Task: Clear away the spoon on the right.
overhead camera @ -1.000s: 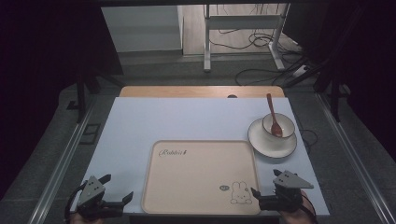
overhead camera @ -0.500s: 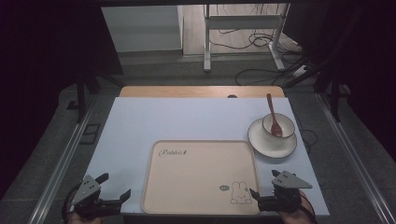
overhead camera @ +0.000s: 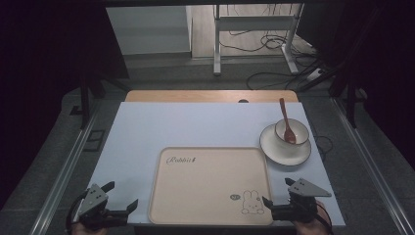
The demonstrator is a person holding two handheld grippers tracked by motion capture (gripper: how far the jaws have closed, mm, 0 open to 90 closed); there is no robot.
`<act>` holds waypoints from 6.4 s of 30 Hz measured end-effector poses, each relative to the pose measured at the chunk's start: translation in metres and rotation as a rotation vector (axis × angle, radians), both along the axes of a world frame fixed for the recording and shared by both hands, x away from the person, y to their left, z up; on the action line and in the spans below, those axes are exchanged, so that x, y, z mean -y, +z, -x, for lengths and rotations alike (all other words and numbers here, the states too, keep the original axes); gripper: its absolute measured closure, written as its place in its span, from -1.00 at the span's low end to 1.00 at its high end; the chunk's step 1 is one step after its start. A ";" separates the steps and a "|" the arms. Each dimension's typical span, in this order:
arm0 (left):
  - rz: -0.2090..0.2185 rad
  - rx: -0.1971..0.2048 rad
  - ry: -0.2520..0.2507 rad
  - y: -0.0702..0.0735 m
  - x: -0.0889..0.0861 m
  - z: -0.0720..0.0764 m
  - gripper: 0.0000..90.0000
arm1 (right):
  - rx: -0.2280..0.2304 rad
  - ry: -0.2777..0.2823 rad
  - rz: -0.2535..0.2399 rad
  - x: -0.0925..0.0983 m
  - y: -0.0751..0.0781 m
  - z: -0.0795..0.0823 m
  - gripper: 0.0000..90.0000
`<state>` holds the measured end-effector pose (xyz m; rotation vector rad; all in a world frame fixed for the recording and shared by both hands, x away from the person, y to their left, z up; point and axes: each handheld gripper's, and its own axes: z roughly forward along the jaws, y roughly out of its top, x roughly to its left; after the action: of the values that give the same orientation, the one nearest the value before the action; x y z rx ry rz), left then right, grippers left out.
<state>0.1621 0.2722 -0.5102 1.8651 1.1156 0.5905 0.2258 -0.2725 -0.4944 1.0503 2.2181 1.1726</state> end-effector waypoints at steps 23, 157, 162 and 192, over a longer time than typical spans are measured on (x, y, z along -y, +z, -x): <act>-0.018 0.003 0.013 -0.001 0.000 0.002 -1.00 | -0.024 -0.003 -0.065 0.001 0.018 -0.024 -1.00; -0.002 -0.036 -0.030 -0.001 0.001 0.002 -1.00 | -0.194 -0.274 0.246 0.009 0.101 -0.276 0.72; -0.006 -0.036 -0.029 -0.001 0.002 0.002 -1.00 | -0.187 -0.247 0.253 0.007 0.117 -0.267 0.72; -0.001 -0.035 -0.019 -0.001 0.001 0.002 -1.00 | -0.256 -0.079 0.271 -0.012 0.152 -0.194 0.72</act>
<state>0.1601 0.2709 -0.5108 1.8911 1.1196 0.5491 0.4196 -0.2610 -0.3429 1.2138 2.4173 0.7108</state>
